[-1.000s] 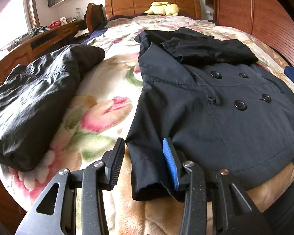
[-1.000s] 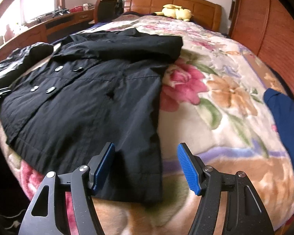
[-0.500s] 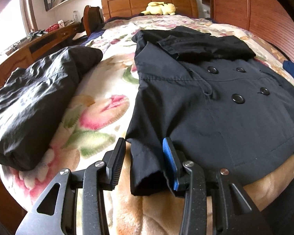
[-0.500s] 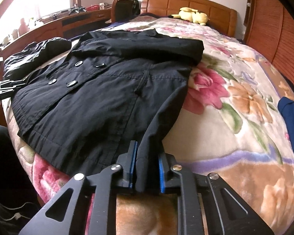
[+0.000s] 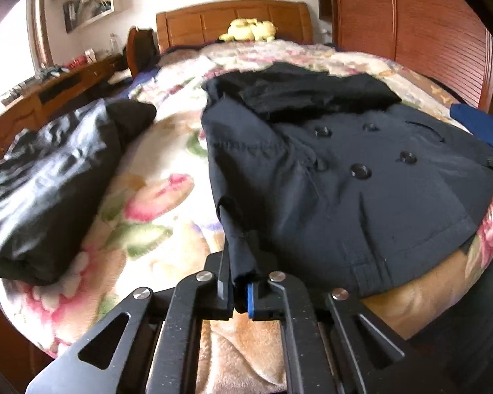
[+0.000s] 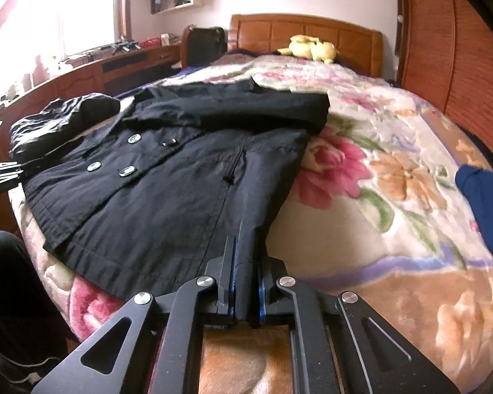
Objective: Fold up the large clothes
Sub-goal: 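Lift the coat hem with both tools and fold it over the coat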
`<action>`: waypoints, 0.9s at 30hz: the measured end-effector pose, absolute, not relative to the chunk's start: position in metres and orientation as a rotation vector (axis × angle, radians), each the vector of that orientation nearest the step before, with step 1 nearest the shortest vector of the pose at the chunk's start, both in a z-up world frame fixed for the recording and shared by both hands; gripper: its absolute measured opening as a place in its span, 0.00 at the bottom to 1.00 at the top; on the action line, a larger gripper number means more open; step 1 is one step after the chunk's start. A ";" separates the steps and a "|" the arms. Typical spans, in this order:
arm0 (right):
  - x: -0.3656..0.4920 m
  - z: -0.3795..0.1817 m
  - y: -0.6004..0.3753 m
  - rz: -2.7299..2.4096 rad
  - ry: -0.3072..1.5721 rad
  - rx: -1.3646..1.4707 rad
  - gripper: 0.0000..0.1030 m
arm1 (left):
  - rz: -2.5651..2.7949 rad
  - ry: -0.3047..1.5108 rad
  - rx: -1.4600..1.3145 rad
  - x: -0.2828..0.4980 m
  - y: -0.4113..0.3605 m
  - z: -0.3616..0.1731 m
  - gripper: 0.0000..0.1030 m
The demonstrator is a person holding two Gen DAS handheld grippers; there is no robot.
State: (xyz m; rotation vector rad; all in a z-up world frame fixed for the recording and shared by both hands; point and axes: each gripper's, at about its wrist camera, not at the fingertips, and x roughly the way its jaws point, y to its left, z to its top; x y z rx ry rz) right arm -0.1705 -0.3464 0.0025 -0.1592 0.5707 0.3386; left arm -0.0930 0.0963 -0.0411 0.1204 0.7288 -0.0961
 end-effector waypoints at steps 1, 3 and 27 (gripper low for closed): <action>-0.172 0.004 -0.347 0.347 0.572 -0.150 0.08 | -0.098 0.713 0.116 -0.097 0.096 -0.036 0.05; -0.177 0.009 -0.346 0.345 0.554 -0.152 0.08 | -0.098 0.677 0.113 -0.105 0.095 -0.024 0.05; -0.102 0.135 -0.361 0.315 0.302 -0.092 0.08 | -0.036 0.367 0.139 0.012 0.106 0.120 0.05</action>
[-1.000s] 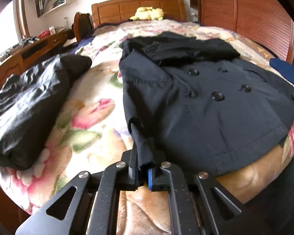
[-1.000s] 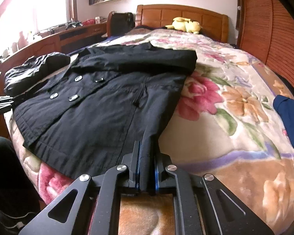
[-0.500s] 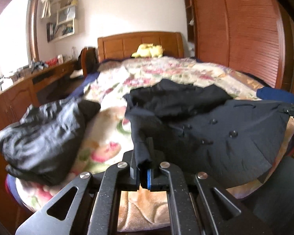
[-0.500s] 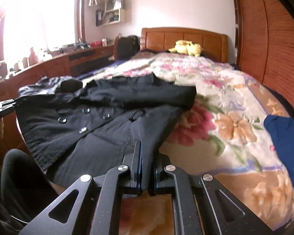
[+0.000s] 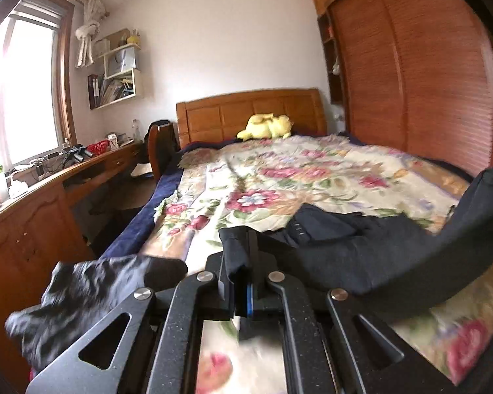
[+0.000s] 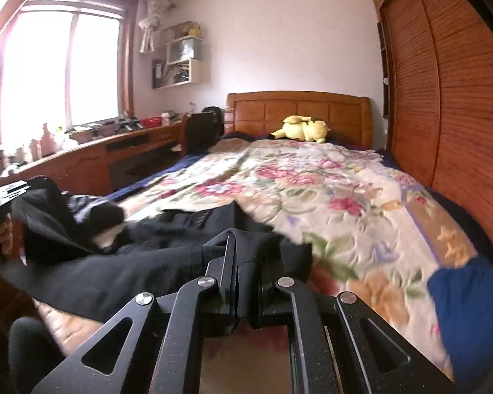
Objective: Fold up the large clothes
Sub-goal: 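Lift the coat hem with both tools and fold it over the coat, then lay the folded hem down and open both tools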
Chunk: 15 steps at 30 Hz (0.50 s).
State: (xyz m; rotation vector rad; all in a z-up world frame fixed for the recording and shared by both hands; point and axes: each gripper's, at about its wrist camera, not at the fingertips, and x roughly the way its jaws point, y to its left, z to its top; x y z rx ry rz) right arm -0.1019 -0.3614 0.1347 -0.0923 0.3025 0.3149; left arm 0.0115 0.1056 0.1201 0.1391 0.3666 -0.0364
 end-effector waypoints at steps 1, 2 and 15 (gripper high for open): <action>-0.082 0.134 -0.355 0.309 0.313 -0.097 0.08 | -0.025 0.374 0.138 0.028 0.107 0.118 0.05; -0.058 0.134 -0.353 0.302 0.321 -0.103 0.08 | -0.013 0.384 0.138 0.047 0.109 0.115 0.05; 0.190 0.090 -0.307 0.166 0.489 -0.119 0.08 | 0.067 0.498 0.196 0.249 0.104 0.060 0.05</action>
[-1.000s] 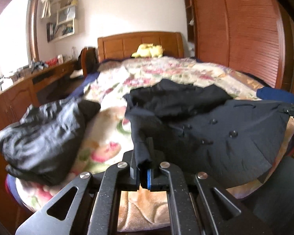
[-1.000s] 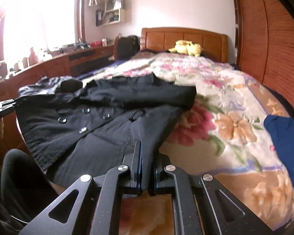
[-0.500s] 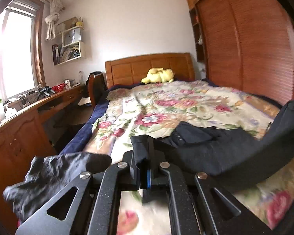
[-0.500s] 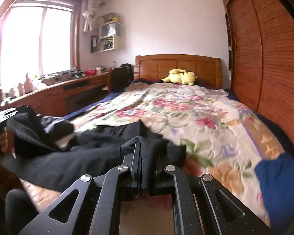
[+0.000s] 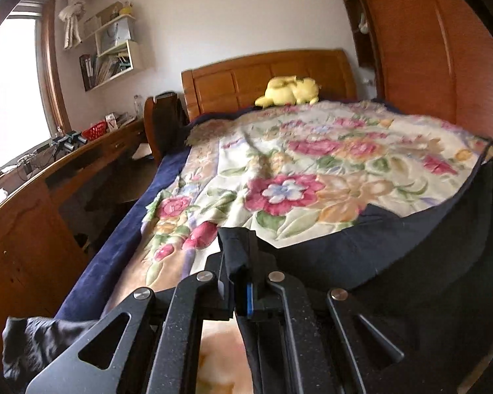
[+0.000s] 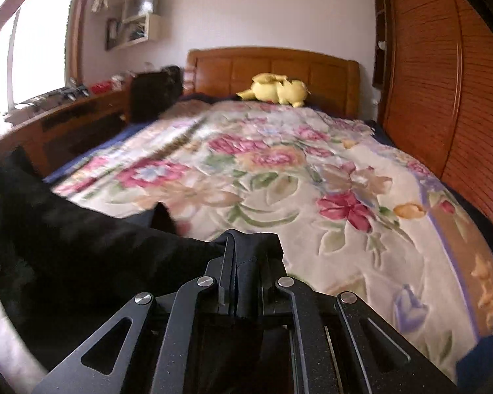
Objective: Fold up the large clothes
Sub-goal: 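Lay the folded hem down and open both tools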
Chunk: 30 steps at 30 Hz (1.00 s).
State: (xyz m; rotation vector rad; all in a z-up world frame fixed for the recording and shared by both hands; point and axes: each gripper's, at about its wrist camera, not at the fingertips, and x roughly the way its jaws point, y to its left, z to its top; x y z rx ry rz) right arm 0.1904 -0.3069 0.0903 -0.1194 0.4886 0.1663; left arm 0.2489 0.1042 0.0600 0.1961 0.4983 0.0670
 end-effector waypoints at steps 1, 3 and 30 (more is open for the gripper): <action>0.202 0.093 -0.301 0.161 0.503 -0.111 0.08 | 0.070 0.527 0.195 0.257 0.103 0.055 0.05; 0.222 0.088 -0.298 0.173 0.545 -0.062 0.11 | 0.057 0.562 0.178 0.262 0.102 0.049 0.07; 0.100 0.038 -0.319 0.139 0.757 -0.203 0.72 | -0.085 0.776 0.030 0.100 0.119 -0.041 0.36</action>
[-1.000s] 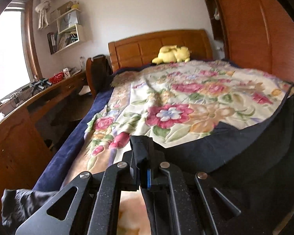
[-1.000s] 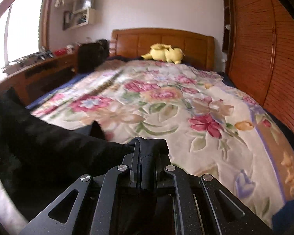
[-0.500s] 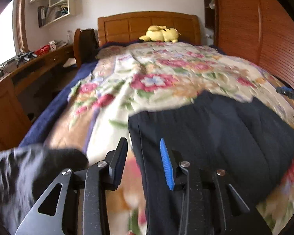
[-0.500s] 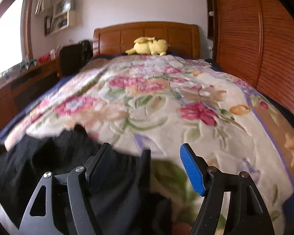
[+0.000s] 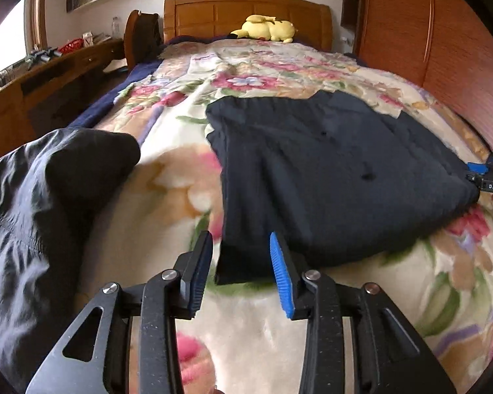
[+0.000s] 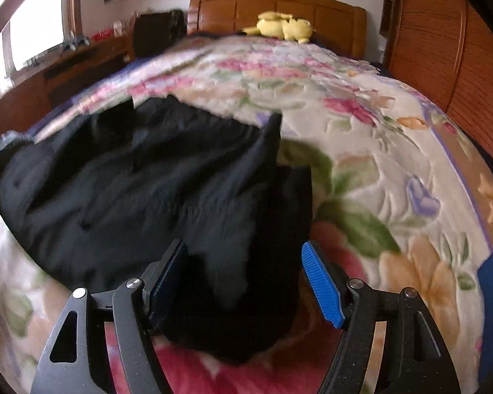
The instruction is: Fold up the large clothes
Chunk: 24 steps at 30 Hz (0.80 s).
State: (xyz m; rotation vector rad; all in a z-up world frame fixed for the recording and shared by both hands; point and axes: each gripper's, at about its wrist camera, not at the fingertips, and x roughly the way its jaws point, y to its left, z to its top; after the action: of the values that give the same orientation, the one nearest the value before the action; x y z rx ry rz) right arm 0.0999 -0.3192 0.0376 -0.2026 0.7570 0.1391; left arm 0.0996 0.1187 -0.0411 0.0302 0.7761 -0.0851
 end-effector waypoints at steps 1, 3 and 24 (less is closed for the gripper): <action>0.102 0.035 -0.319 0.136 0.762 -0.205 0.72 | -0.072 0.775 0.040 0.099 0.119 -0.043 0.36; 0.107 0.032 -0.323 0.137 0.781 -0.181 0.75 | -0.078 0.775 0.022 0.099 0.120 -0.044 0.36; 0.132 0.002 -0.333 0.308 0.832 -0.055 0.68 | -0.111 0.820 -0.004 0.116 0.119 -0.059 0.36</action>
State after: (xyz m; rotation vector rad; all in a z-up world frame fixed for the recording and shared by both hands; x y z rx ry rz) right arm 0.1324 -0.3334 0.0020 -0.0548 0.8321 0.3084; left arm 0.1158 0.1187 -0.0594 -0.0038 0.8201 -0.1106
